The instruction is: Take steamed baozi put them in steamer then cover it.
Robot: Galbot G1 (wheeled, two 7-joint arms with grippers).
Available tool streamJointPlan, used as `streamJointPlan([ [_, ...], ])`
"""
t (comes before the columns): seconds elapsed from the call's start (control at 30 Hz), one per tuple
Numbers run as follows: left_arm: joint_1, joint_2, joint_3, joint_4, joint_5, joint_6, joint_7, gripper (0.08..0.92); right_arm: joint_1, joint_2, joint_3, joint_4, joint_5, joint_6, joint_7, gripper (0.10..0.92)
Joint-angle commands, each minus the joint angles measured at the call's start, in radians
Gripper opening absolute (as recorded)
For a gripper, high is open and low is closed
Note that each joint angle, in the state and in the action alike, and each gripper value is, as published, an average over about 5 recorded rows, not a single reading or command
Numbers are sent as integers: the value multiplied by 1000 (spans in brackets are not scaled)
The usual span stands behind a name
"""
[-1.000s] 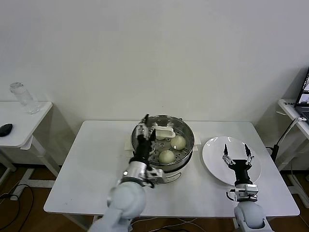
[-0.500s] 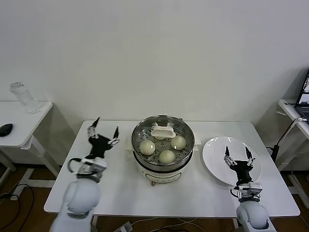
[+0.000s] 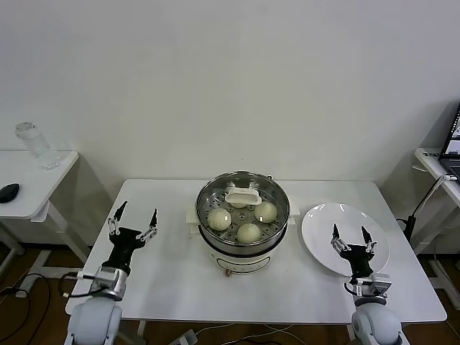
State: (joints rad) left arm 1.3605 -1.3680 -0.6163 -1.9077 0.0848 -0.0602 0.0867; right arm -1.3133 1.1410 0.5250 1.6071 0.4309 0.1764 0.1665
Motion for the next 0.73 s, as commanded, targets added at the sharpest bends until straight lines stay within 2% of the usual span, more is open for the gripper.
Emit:
streamJointPlan([
  [0.03, 122, -3, -27, 22, -74, -203, -13, 823, -18, 24, -6, 35, 7, -28, -9, 823],
  [0.73, 153, 1, -9, 16, -47, -262, 11, 823, -77, -3, 11, 92, -60, -1, -17, 823],
])
